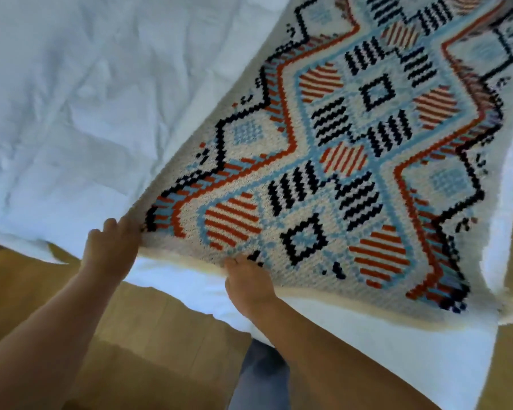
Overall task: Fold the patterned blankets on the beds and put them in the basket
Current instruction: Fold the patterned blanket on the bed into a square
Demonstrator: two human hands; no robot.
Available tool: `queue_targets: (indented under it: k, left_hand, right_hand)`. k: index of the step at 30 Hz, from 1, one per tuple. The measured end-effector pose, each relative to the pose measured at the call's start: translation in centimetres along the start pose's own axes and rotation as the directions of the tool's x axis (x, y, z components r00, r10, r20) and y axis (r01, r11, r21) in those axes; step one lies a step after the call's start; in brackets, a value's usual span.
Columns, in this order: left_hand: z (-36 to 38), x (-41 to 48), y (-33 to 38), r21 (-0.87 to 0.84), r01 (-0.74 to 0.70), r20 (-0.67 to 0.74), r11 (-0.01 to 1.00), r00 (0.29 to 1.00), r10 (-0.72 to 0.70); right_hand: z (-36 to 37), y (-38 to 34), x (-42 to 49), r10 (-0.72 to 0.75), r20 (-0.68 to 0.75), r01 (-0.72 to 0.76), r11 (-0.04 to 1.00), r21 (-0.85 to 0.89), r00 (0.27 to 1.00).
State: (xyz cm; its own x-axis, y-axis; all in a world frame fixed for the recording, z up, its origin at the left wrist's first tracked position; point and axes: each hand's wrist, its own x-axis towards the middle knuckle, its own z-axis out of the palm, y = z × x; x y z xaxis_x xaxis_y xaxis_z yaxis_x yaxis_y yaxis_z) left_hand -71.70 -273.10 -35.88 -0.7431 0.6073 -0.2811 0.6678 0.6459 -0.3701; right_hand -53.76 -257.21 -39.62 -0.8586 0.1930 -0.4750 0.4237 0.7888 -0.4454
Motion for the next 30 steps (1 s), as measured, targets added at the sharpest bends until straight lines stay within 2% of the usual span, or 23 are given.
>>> queue_targets:
  k: [1, 3, 5, 6, 8, 10, 12, 14, 16, 18, 22, 25, 27, 29, 30]
  left_hand:
    - [0.3, -0.1, 0.4, 0.018, -0.005, -0.008, 1.0, 1.0, 0.005]
    - [1.0, -0.2, 3.0, 0.018, -0.021, 0.081, 1.0, 0.997, 0.02]
    - [0.9, -0.2, 6.7, -0.09, -0.01, 0.21, 0.996, 0.977, 0.028]
    - [0.7, -0.2, 8.9, -0.17, -0.02, 0.218, 0.985, 0.974, 0.057]
    - [-0.4, -0.7, 13.5, -0.301, -0.104, 0.15, 0.948, 0.977, 0.155]
    - [-1.4, -1.3, 17.5, -0.34, -0.247, 0.062, 0.907, 0.957, 0.284]
    - [-2.5, -2.1, 21.9, -0.33, -0.443, 0.021, 0.834, 0.88, 0.475]
    - [-3.3, -2.9, 26.7, -0.316, -0.591, 0.012, 0.742, 0.779, 0.626]
    - [-4.4, -3.8, 31.4, -0.325, -0.667, 0.001, 0.67, 0.708, 0.706]
    - [-5.3, -4.7, 35.4, -0.319, -0.701, -0.018, 0.637, 0.677, 0.736]
    - [-6.7, -5.4, 41.0, -0.287, -0.628, -0.072, 0.723, 0.767, 0.637]
    - [-7.3, -5.6, 43.7, -0.227, -0.542, -0.063, 0.809, 0.837, 0.544]
    - [-7.9, -5.8, 44.7, -0.263, -0.453, -0.038, 0.852, 0.887, 0.459]
    - [-8.6, -6.1, 45.0, -0.326, -0.386, -0.046, 0.863, 0.918, 0.394]
    - [-8.8, -6.6, 45.1, -0.369, -0.373, -0.072, 0.852, 0.925, 0.373]
  right_hand:
    - [0.3, -0.1, 0.4, 0.03, 0.009, -0.03, 0.999, 0.016, 1.0]
    - [0.7, 0.7, 0.6, 0.071, 0.053, -0.072, 0.997, 0.023, 0.996]
    - [0.4, 2.4, 0.1, 0.074, 0.079, -0.078, 0.995, 0.054, 0.994]
    - [0.2, 3.5, -0.4, 0.063, 0.07, -0.069, 0.993, 0.094, 0.996]
    - [-0.6, 6.6, -2.2, 0.061, -0.011, -0.059, 0.984, 0.166, 0.998]
    - [-1.5, 10.6, -4.6, 0.125, -0.14, -0.108, 0.986, 0.127, 0.982]
    - [-2.4, 15.8, -8.1, 0.251, -0.197, -0.257, 0.966, -0.008, 0.948]
    - [-3.0, 21.1, -12.1, 0.414, -0.167, -0.437, 0.889, -0.137, 0.895]
    - [-3.2, 25.6, -15.8, 0.51, -0.135, -0.527, 0.817, -0.232, 0.85]
    - [-3.4, 28.7, -18.0, 0.534, -0.118, -0.542, 0.78, -0.314, 0.837]
    - [-3.5, 31.3, -18.3, 0.505, -0.11, -0.504, 0.77, -0.39, 0.856]
    - [-3.1, 31.5, -18.3, 0.439, -0.116, -0.45, 0.821, -0.352, 0.891]
    - [-3.4, 31.4, -18.9, 0.387, -0.092, -0.395, 0.861, -0.322, 0.918]
    - [-4.4, 31.4, -19.5, 0.335, -0.026, -0.327, 0.898, -0.294, 0.942]
    - [-5.1, 31.4, -19.9, 0.311, 0.058, -0.285, 0.92, -0.269, 0.949]
